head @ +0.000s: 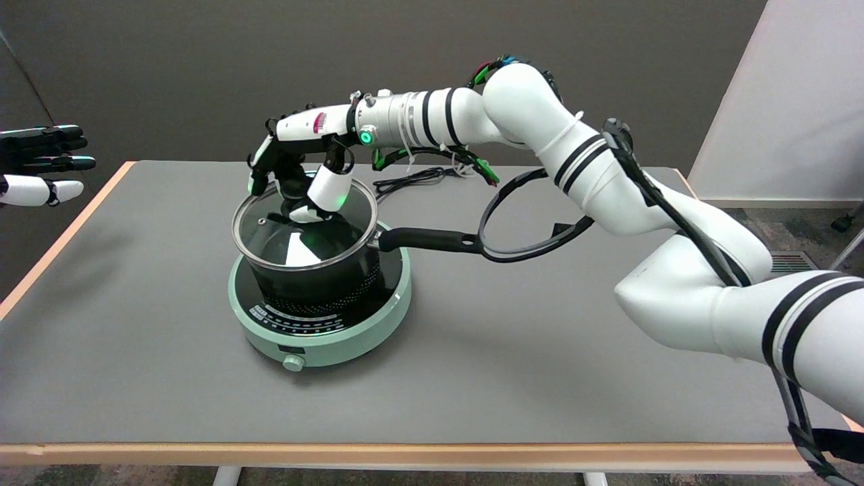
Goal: Place the pot lid onto the soup pot.
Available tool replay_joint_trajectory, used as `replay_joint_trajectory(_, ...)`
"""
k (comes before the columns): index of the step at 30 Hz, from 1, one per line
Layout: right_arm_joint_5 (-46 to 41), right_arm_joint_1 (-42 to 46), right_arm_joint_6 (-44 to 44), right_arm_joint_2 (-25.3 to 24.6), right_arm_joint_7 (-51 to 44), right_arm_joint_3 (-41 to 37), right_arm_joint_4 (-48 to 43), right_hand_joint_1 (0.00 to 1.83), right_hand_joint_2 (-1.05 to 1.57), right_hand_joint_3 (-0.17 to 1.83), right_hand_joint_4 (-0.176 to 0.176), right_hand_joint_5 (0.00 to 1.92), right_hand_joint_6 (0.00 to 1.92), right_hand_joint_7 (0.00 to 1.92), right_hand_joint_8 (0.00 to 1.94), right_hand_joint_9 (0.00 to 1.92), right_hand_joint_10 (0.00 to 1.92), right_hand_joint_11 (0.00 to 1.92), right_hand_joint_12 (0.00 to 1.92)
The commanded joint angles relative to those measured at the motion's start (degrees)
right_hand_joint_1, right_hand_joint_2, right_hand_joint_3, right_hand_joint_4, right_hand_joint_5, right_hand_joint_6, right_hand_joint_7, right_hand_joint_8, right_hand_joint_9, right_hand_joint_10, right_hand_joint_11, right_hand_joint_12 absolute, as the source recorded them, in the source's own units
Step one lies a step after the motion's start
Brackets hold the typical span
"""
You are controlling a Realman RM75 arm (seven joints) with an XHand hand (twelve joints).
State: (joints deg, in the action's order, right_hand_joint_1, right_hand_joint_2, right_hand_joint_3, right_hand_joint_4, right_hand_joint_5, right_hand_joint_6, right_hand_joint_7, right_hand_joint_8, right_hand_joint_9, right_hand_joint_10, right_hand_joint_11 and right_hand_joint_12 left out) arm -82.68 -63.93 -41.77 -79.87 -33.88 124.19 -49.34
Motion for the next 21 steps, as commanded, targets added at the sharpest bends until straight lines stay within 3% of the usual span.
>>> replay_joint_trajectory(1, 0.28, 1.01, -0.84, 1.57, 0.54, -1.83, -3.65, 0.96, 0.60, 0.87, 0.062, 0.58, 0.25, 0.79, 0.33, 0.74, 0.86, 0.22, 1.70)
replay_joint_trajectory(6, 0.43, 1.24, -0.22, 2.39, 0.54, -2.50, -4.89, 0.95, 0.58, 0.88, 0.059, 0.57, 0.24, 0.77, 0.30, 0.74, 0.76, 0.26, 1.65)
replay_joint_trajectory(18, 0.58, 1.71, 0.72, 4.57, 0.59, -3.82, -8.45, 0.95, 0.57, 0.89, 0.055, 0.55, 0.23, 0.76, 0.29, 0.74, 0.71, 0.29, 1.62)
replay_joint_trajectory(19, -1.30, -2.20, -1.69, 4.02, -0.78, 2.44, -15.52, 0.95, 0.57, 0.89, 0.055, 0.55, 0.23, 0.76, 0.29, 0.75, 0.71, 0.29, 1.62)
replay_joint_trajectory(21, 0.50, 2.18, 1.53, 5.71, 0.53, -5.09, -11.07, 0.95, 0.57, 0.89, 0.055, 0.55, 0.23, 0.76, 0.29, 0.75, 0.70, 0.29, 1.61)
